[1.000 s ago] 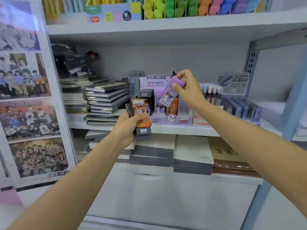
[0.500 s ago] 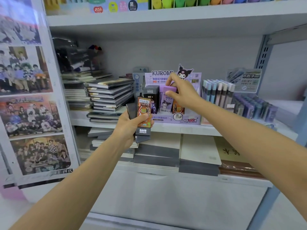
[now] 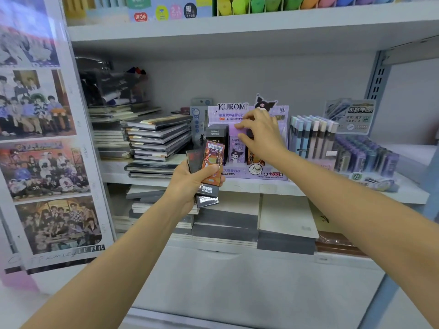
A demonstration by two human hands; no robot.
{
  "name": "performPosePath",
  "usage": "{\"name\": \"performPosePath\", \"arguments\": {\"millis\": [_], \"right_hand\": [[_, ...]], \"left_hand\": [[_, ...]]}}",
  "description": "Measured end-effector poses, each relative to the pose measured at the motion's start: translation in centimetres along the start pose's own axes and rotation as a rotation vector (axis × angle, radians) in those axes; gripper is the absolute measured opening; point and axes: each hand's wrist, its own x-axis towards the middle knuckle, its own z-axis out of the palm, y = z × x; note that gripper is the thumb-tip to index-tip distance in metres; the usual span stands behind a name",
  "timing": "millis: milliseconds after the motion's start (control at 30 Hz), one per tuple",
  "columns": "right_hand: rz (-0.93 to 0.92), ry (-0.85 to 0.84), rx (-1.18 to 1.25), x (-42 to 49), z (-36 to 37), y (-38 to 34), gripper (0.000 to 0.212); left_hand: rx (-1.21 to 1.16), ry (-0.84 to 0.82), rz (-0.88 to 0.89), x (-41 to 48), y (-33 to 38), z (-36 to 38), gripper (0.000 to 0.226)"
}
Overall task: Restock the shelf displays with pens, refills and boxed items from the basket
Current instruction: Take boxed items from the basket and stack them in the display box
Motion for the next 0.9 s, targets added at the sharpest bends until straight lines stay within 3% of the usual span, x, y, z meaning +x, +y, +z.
{"name": "performPosePath", "arguments": {"millis": [133, 300, 400, 500, 667, 800, 900], "right_hand": [[-0.054, 0.084, 0.473, -1.7, -1.5, -1.5, 0.025], [0.053, -0.191, 0.821, -4.7, -2.2, -2.7, 0.036], [0.147, -0.119, 0.953, -5.8, -2.8, -2.3, 0.035], [0.243, -0.049, 1.017, -6.6, -3.6, -1.3, 0.036], [0.312, -0.214, 0.930, -7.9, -4.6, 0.3, 0.014], [0.261, -0.311, 0.910, -8.5, -5.3, 0.1, 0.020], [0.154, -0.342, 0.920, -8.8, -5.6, -0.6, 0.044]], "left_hand": [[0.040, -0.035, 0.012, -0.2, 0.1, 0.6, 0.027], [0.108, -0.089, 0.002, -0.5, 0.3, 2.0, 0.027], [0.088, -0.105, -0.037, -0.9, 0.5, 2.8, 0.032], [0.045, 0.006, -0.048, -1.2, 0.7, 3.1, 0.034], [0.065, 0.152, 0.021, -1.1, 0.6, 3.4, 0.026], [0.212, 0.038, 0.129, -1.3, 0.4, 4.3, 0.032], [0.280, -0.045, 0.135, -1.5, 0.3, 5.3, 0.037]]}}
